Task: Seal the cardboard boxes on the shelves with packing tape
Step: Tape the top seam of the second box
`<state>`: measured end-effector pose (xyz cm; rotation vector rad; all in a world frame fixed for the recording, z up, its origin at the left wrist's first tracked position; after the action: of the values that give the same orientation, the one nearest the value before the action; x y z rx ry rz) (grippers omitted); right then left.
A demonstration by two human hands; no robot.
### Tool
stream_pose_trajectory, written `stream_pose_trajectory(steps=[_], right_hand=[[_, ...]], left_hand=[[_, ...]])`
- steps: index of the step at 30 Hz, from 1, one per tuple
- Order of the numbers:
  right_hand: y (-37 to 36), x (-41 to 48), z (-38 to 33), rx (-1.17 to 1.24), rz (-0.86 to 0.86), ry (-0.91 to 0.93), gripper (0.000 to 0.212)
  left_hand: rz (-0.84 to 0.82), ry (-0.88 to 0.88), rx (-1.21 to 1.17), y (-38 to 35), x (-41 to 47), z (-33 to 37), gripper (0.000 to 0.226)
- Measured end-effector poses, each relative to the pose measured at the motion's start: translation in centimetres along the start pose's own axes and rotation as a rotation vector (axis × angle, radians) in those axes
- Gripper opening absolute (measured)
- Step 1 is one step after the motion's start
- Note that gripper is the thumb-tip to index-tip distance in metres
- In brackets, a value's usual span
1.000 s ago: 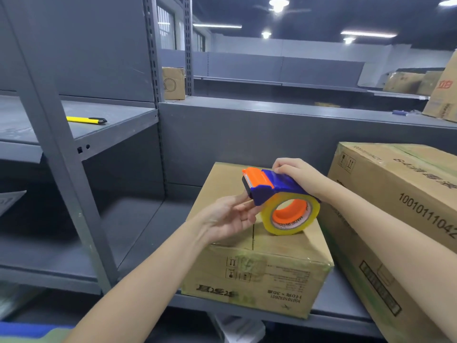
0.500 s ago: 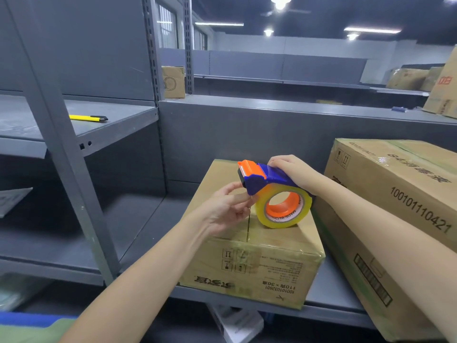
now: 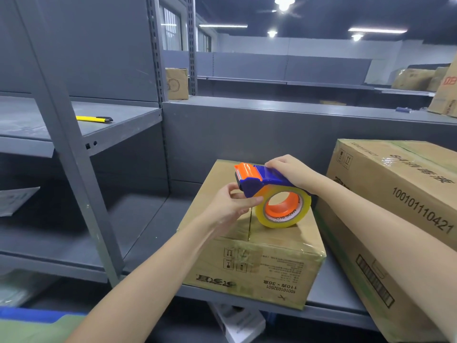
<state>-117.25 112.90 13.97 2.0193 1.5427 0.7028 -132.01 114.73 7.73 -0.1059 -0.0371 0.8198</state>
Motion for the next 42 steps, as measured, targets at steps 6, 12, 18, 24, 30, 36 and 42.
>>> stream_pose_trajectory(steps=[6,12,18,24,30,36,42], right_hand=[[0.3,0.3,0.7,0.065,0.06,-0.056,0.011],[-0.1,0.3,0.5,0.016,0.099,-0.051,0.021],[-0.1,0.0,0.3,-0.003,0.107,-0.044,0.026],[-0.4,0.2,-0.1,-0.027,0.081,-0.003,0.024],[-0.6,0.5,-0.1,-0.072,0.102,-0.008,0.025],[-0.6,0.5,-0.1,-0.054,0.081,0.006,0.027],[-1.0,0.7,-0.9,-0.09,0.042,0.089,0.049]], left_hand=[[0.129,-0.006,-0.071,-0.2,0.3,-1.1,0.036],[0.271,0.009,-0.136,-0.4,0.1,-1.9,0.016],[0.354,0.103,-0.323,-0.6,-0.1,-2.2,0.019],[0.421,0.19,-0.413,0.3,-0.1,-2.2,0.019],[0.419,0.232,-0.394,1.6,-0.3,-2.2,0.018],[0.26,0.329,-0.403,2.1,0.1,-1.9,0.035],[0.247,0.349,-0.097,3.6,0.4,-1.3,0.009]])
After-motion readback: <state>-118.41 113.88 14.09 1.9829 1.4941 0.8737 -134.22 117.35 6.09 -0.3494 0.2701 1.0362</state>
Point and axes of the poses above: each hand's wrist, its own x-axis towards the middle knuckle, its own y-axis out of the back of the hand, z = x × y, the point moved 6 cm from there along x, towards the middle knuckle, and after that the axes turned 9 degrees about x, right-handed, at the moved point
